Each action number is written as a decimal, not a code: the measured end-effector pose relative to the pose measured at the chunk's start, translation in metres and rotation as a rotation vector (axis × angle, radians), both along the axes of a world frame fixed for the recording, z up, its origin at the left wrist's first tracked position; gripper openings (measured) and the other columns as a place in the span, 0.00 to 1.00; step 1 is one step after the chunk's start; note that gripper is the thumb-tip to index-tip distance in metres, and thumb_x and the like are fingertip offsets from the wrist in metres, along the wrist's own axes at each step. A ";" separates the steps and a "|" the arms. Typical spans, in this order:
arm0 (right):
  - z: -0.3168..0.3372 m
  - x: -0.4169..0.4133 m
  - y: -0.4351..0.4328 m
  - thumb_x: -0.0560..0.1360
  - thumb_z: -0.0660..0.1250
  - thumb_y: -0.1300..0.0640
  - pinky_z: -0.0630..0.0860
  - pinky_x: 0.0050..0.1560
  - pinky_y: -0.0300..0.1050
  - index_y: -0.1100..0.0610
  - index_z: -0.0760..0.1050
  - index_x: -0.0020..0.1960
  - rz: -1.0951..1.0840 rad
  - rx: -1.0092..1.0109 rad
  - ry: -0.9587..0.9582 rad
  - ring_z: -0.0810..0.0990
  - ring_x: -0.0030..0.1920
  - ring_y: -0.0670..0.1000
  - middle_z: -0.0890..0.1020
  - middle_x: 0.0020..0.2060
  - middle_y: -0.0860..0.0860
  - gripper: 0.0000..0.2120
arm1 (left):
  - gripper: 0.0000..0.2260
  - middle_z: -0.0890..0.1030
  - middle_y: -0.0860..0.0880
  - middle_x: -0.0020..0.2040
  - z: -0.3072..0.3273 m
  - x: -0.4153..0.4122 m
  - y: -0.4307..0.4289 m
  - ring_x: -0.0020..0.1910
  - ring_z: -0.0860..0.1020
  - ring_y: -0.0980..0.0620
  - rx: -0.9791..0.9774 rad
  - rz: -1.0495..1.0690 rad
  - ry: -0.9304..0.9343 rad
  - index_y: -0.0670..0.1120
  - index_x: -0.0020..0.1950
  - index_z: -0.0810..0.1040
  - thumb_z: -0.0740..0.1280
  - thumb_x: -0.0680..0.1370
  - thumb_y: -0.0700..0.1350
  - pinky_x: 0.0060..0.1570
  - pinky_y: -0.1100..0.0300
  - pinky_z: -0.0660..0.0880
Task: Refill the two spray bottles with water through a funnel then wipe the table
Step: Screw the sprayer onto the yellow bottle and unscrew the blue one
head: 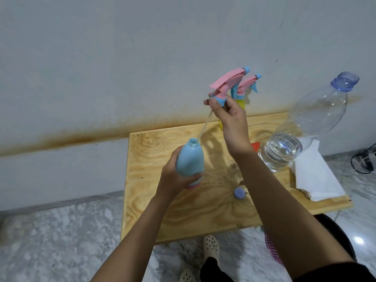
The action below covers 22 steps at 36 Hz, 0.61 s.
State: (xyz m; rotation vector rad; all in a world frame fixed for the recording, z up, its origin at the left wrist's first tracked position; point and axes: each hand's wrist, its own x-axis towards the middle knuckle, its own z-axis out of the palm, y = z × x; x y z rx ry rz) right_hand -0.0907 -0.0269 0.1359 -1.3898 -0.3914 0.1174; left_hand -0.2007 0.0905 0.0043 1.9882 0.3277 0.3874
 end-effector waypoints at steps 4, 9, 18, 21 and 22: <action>0.017 0.015 -0.005 0.77 0.65 0.57 0.71 0.48 0.28 0.54 0.77 0.50 -0.069 -0.014 -0.026 0.78 0.45 0.37 0.81 0.45 0.49 0.04 | 0.39 0.71 0.67 0.58 -0.009 -0.003 0.006 0.53 0.73 0.65 0.036 0.039 0.015 0.60 0.65 0.64 0.79 0.60 0.55 0.48 0.57 0.78; 0.020 0.029 -0.009 0.77 0.65 0.56 0.69 0.42 0.27 0.56 0.77 0.46 -0.158 -0.084 -0.028 0.75 0.38 0.35 0.80 0.40 0.49 0.04 | 0.39 0.70 0.67 0.58 -0.016 -0.005 0.012 0.54 0.73 0.57 0.044 0.088 0.008 0.58 0.65 0.63 0.81 0.61 0.46 0.49 0.59 0.76; -0.098 0.016 -0.009 0.75 0.66 0.52 0.62 0.40 0.42 0.63 0.76 0.40 -0.051 -0.637 0.196 0.70 0.38 0.50 0.73 0.35 0.53 0.13 | 0.40 0.69 0.67 0.62 -0.026 -0.009 0.012 0.57 0.70 0.69 0.030 0.142 -0.026 0.59 0.68 0.63 0.80 0.60 0.53 0.48 0.68 0.75; -0.130 0.009 -0.010 0.75 0.64 0.46 0.63 0.42 0.43 0.52 0.73 0.41 0.005 -0.865 0.175 0.74 0.44 0.52 0.77 0.39 0.51 0.11 | 0.39 0.70 0.66 0.62 -0.029 -0.010 0.010 0.58 0.71 0.67 0.025 0.134 -0.019 0.63 0.66 0.63 0.79 0.60 0.55 0.47 0.71 0.73; -0.138 0.008 -0.010 0.75 0.63 0.45 0.63 0.42 0.43 0.53 0.73 0.44 0.023 -0.936 0.150 0.75 0.47 0.53 0.78 0.42 0.52 0.11 | 0.39 0.70 0.66 0.62 -0.030 -0.010 0.009 0.58 0.71 0.65 0.014 0.134 -0.005 0.64 0.65 0.63 0.78 0.60 0.56 0.47 0.70 0.74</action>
